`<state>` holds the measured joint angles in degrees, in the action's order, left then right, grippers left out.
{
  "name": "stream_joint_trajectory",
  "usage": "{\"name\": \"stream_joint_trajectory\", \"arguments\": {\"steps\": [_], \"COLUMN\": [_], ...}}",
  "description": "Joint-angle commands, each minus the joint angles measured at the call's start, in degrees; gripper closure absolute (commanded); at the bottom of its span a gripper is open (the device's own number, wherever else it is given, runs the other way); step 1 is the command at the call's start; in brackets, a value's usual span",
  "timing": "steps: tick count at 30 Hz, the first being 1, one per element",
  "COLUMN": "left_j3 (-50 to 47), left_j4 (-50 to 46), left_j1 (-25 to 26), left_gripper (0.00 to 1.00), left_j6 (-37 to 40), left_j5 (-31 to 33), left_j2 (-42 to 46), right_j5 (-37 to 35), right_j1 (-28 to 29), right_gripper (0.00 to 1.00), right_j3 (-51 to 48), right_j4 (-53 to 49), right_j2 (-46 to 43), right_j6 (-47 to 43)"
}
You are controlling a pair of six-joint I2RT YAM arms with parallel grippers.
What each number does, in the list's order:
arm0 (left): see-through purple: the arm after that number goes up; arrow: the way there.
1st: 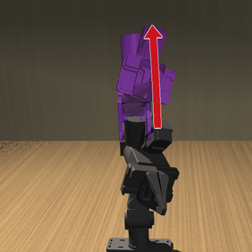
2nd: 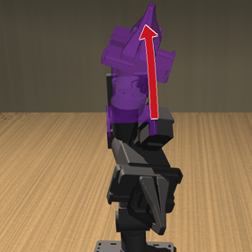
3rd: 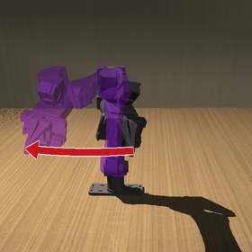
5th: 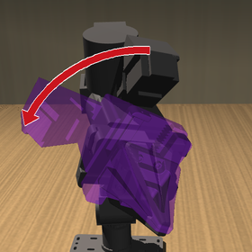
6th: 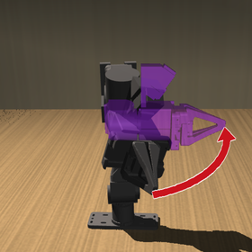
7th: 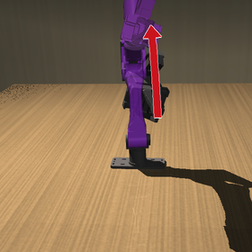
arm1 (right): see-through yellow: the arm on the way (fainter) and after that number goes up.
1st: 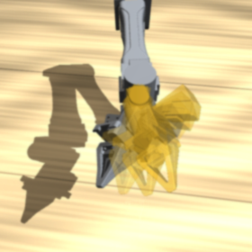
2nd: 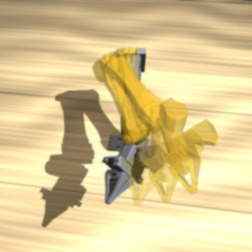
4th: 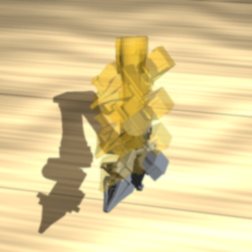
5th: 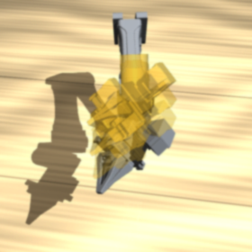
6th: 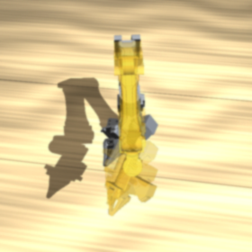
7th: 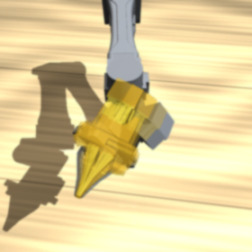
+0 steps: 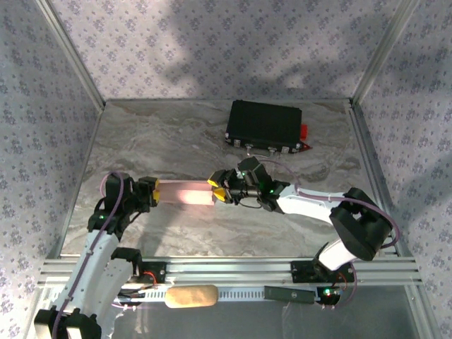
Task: Fold the paper box
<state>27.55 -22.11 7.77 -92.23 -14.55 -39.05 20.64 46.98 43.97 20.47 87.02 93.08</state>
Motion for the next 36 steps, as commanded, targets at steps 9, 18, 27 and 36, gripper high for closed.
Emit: {"name": "stream_joint_trajectory", "arguments": {"steps": [9, 18, 27, 36], "left_j3": [-0.9, -4.0, -6.6, -7.0], "left_j4": [-3.6, -4.0, -5.8, -3.4], "left_j1": [0.1, 0.2, 0.3, 0.3], "left_gripper": [0.60, 0.85, 0.82, 0.71], "left_j6": [-0.8, -0.4, 0.6, 5.9], "left_j5": [-0.7, -1.2, -0.8, -3.3], "left_j2": [0.0, 1.4, 4.1, 7.0], "right_j5": [2.3, 2.1, 1.7, -6.0], "right_j1": [0.0, 0.0, 0.3, 1.5], "right_gripper": [0.69, 0.83, 0.97, 1.00], "right_j3": [-2.2, -2.8, -2.4, 4.1], "right_j4": [1.5, -0.4, -5.9, -26.5], "right_j2": [4.8, 6.8, 8.5, 3.4], "right_j6": [-0.1, -2.7, -5.6, -20.3]}}
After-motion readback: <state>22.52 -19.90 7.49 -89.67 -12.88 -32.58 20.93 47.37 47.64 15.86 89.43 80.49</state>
